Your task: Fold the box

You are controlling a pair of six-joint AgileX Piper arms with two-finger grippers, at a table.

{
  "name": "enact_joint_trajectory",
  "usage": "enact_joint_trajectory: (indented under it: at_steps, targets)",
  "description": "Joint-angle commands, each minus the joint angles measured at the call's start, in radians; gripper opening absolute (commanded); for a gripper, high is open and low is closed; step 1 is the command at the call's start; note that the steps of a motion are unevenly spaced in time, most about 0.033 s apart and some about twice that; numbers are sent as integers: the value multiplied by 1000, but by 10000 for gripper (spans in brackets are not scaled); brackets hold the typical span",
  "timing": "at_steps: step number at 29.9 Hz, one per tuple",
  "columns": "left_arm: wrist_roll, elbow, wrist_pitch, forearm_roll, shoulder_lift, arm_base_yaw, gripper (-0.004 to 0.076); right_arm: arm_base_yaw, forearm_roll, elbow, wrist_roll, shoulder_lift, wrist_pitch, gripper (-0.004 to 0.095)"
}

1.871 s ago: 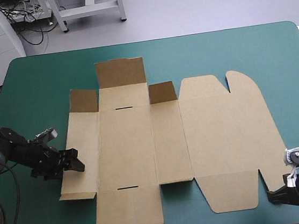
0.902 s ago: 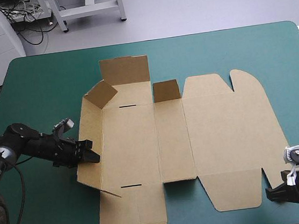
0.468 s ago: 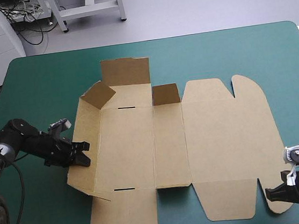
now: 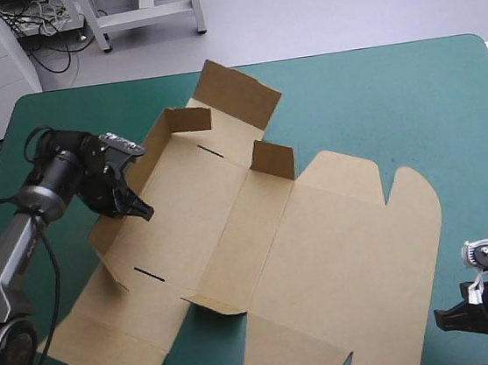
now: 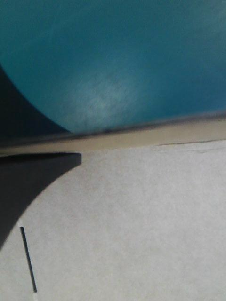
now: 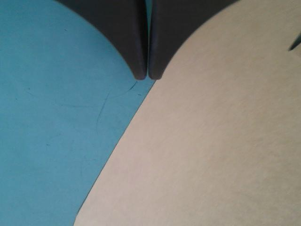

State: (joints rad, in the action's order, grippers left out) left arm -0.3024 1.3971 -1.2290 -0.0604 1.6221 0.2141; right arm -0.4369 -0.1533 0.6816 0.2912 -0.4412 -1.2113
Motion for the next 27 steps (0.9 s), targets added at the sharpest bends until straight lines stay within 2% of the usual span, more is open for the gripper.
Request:
enact_joint_trajectory:
  at_steps: [1,9,18,22,27]
  targets:
    - [-19,138,-69,-213,4,109,-32,2,-16,23,-1,-6,13,-8]
    - [-19,312,-47,-482,101,345,-32,2,-20,23,-12,-6,-20,-8]
    - [-65,316,205,-675,117,565,-32,2,-20,23,19,-6,-14,-8]
    - [-94,316,263,-689,117,616,-32,2,-24,23,33,-6,-12,-8]
    - [-94,316,270,-691,117,640,-32,2,-24,23,36,-6,-7,-8]
